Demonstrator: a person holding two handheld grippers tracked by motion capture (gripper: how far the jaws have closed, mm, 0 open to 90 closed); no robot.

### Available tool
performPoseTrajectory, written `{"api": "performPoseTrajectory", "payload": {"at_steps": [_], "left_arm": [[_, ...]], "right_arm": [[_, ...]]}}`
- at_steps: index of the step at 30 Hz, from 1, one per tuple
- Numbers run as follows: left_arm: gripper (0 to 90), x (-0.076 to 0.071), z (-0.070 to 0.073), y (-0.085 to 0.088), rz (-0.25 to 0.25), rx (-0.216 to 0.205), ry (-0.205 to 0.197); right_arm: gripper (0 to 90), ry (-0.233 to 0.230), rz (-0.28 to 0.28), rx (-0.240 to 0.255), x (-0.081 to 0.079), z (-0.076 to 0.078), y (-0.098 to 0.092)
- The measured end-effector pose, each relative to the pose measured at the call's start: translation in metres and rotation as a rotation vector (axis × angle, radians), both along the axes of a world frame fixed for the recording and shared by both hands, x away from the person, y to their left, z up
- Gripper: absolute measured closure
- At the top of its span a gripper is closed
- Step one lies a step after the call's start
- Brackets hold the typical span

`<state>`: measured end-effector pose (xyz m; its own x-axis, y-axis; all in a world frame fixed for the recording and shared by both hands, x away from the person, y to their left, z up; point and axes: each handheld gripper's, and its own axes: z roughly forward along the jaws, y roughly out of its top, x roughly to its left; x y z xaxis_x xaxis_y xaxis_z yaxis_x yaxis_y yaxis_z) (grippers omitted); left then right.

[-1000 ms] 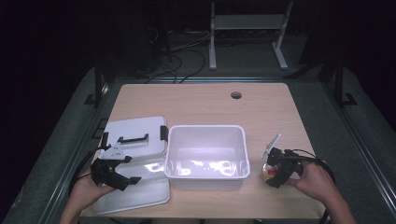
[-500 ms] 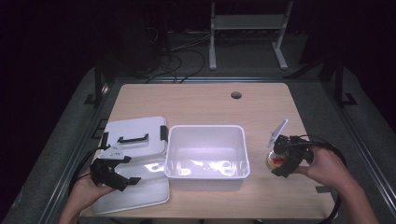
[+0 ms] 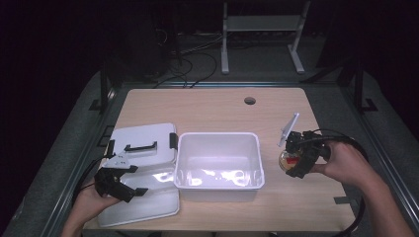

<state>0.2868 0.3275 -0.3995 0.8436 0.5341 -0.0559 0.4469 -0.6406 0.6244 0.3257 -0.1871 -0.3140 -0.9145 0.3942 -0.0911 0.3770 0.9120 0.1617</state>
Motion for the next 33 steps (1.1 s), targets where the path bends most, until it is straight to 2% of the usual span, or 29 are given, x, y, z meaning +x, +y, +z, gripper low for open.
{"api": "performPoseTrajectory", "payload": {"at_steps": [7,12,15,17,23,25,29,33], "left_arm": [[10.2,-0.001,0.001,-0.001,-0.007,-0.004,-0.002],[10.2,0.000,-0.001,-0.001,-0.016,-0.001,0.011],[9.9,0.000,0.000,0.000,-0.011,-0.006,0.010],[9.9,0.000,0.000,0.001,-0.006,-0.013,0.008],[9.6,0.000,-0.001,0.001,-0.014,-0.009,0.013],[9.6,0.000,-0.002,0.001,-0.014,-0.009,0.016],[9.4,0.000,-0.002,0.001,-0.020,-0.005,0.018],[9.3,0.000,-0.003,0.001,-0.023,-0.004,0.022]], "right_arm": [[19.7,0.010,0.046,-0.047,0.004,0.014,0.012],[19.8,0.020,0.073,-0.056,0.003,0.021,0.021],[19.8,0.026,0.105,-0.080,0.002,0.028,0.034],[19.8,0.027,0.115,-0.079,0.002,0.030,0.036],[19.7,0.023,0.170,-0.093,0.005,0.042,0.063],[19.8,0.025,0.179,-0.095,0.006,0.043,0.067],[19.7,0.025,0.224,-0.119,0.009,0.042,0.089],[19.8,0.033,0.242,-0.115,0.011,0.041,0.100]]}}
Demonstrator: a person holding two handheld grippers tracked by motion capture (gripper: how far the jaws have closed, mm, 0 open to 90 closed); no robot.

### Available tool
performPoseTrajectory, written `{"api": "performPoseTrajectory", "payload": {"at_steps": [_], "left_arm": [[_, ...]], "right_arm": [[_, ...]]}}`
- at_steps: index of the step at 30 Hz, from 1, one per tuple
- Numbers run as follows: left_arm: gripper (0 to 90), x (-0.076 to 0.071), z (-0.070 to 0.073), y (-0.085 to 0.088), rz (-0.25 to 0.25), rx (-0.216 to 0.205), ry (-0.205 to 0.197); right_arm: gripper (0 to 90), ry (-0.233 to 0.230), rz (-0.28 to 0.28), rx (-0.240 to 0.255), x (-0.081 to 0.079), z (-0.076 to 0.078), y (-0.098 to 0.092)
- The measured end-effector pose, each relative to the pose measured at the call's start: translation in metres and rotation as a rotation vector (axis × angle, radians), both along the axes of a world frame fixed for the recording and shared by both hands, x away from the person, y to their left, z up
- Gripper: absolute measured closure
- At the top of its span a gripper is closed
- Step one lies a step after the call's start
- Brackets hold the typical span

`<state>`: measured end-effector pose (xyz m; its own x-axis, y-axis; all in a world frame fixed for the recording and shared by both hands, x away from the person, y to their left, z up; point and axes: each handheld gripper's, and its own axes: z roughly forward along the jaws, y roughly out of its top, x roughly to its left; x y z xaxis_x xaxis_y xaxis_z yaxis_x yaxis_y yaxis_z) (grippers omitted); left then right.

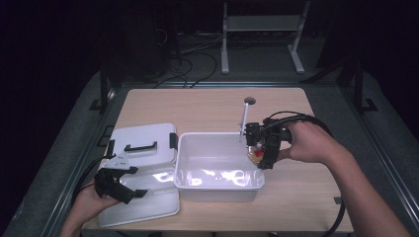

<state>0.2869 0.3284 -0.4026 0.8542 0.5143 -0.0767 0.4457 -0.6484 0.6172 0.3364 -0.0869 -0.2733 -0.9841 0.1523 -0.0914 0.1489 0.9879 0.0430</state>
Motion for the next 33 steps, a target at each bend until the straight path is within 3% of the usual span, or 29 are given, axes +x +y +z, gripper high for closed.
{"api": "performPoseTrajectory", "payload": {"at_steps": [19,33], "left_arm": [[9.2,-0.001,-0.001,0.003,-0.004,-0.006,0.008],[9.1,0.000,0.000,0.008,-0.001,-0.017,0.009]], "right_arm": [[19.7,0.028,0.062,-0.033,0.012,-0.021,0.051],[19.7,0.070,0.071,-0.033,0.017,-0.047,0.070]]}}
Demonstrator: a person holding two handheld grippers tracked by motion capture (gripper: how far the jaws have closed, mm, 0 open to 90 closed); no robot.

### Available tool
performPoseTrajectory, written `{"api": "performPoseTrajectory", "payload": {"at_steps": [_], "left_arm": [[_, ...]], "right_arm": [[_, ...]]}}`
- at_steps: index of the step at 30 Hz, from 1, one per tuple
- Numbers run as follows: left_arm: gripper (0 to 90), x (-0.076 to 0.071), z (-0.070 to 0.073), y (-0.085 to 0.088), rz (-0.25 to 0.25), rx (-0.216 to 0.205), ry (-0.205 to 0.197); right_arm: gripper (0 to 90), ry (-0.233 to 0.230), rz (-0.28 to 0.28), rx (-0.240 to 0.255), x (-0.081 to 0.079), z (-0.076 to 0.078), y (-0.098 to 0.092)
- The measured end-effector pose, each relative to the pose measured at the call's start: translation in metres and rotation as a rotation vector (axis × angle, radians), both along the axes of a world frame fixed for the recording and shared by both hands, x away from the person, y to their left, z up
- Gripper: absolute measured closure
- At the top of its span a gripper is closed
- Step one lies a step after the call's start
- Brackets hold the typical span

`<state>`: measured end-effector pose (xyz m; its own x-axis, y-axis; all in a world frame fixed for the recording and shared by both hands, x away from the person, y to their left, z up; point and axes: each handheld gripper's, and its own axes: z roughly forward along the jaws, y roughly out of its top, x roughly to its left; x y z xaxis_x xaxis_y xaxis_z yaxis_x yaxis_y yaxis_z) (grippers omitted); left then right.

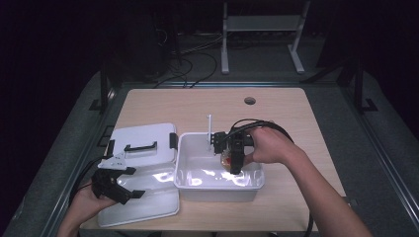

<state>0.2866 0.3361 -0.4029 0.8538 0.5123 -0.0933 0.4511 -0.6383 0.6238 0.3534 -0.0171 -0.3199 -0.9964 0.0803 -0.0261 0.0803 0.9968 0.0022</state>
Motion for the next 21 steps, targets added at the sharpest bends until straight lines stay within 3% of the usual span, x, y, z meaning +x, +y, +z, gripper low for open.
{"api": "performPoseTrajectory", "payload": {"at_steps": [21], "left_arm": [[9.0,0.000,-0.002,-0.001,-0.010,0.007,0.012]], "right_arm": [[19.4,0.044,-0.021,-0.044,0.006,-0.038,0.007]]}}
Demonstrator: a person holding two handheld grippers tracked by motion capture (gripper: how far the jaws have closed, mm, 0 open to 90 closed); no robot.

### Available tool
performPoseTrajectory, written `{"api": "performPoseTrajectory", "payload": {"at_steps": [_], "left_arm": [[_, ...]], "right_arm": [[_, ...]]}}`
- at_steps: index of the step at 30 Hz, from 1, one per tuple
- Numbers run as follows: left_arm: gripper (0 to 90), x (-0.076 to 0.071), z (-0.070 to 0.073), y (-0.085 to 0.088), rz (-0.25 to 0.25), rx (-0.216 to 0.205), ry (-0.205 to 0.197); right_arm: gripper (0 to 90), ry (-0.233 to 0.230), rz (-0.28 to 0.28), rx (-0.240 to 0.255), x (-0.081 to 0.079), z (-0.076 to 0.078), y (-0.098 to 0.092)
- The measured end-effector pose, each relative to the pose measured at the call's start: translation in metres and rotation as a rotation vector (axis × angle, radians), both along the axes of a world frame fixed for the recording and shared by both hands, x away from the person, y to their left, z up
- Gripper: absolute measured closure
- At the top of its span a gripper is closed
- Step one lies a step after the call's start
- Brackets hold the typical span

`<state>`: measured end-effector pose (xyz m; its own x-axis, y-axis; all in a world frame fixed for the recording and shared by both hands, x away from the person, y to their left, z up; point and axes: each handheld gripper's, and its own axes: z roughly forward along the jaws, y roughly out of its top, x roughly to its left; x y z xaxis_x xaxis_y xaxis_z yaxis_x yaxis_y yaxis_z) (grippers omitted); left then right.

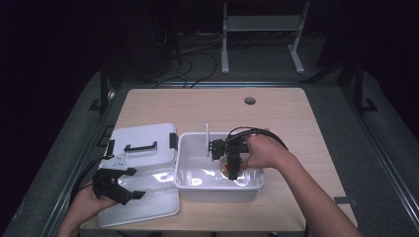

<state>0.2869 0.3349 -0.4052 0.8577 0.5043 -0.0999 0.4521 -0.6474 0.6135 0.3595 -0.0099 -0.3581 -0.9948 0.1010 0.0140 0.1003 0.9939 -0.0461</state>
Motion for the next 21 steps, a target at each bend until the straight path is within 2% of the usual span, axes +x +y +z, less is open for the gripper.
{"api": "performPoseTrajectory", "payload": {"at_steps": [6,9,12,17,21], "left_arm": [[9.0,0.000,0.000,0.000,0.001,0.002,-0.001],[9.1,0.000,0.000,0.001,0.002,0.003,-0.003],[9.1,0.000,0.001,0.001,0.001,-0.001,-0.004],[9.0,0.000,0.000,-0.001,-0.006,0.007,0.000],[9.1,0.000,0.000,0.000,0.000,0.001,0.000]], "right_arm": [[19.2,0.005,-0.013,-0.001,0.003,-0.002,0.002],[17.9,0.004,-0.025,-0.017,0.003,-0.004,0.003],[17.3,-0.001,-0.032,0.018,0.005,0.000,0.002],[17.3,-0.005,-0.037,0.029,0.004,0.005,-0.001],[17.4,-0.015,-0.045,0.060,0.002,0.014,-0.007]]}}
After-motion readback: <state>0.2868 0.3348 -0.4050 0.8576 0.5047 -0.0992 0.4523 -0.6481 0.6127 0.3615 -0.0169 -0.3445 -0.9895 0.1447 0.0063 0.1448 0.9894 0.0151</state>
